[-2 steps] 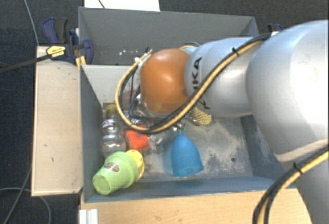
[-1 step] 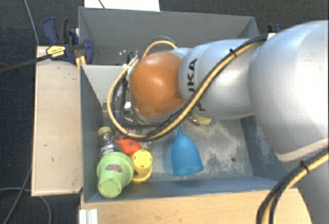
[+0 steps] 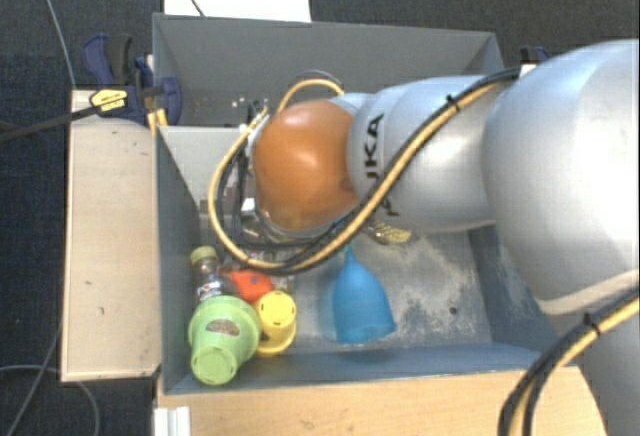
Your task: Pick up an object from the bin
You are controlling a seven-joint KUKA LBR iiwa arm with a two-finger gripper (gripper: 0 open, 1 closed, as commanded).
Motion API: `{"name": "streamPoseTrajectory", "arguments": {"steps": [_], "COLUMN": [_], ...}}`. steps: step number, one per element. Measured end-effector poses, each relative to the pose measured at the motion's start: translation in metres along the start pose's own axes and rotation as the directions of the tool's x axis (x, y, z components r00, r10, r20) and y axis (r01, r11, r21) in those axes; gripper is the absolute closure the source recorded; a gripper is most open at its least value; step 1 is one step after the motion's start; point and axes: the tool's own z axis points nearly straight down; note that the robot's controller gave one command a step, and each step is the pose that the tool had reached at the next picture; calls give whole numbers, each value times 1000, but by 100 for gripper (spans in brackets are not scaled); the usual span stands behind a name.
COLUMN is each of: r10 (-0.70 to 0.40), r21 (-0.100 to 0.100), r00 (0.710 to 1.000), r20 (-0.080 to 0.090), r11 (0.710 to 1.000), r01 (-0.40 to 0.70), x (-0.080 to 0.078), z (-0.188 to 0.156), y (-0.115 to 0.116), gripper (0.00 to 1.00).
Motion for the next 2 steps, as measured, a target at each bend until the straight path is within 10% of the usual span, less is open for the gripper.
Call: {"name": "streamPoseTrajectory", "arguments": {"steps": [2], "r10": [10], "r21": [2], "r00": [1000], "r20": [3], "r11": [1000], "r01": [-10], "x": [1], "z": [-28], "y": [0], "gripper": [100]}}
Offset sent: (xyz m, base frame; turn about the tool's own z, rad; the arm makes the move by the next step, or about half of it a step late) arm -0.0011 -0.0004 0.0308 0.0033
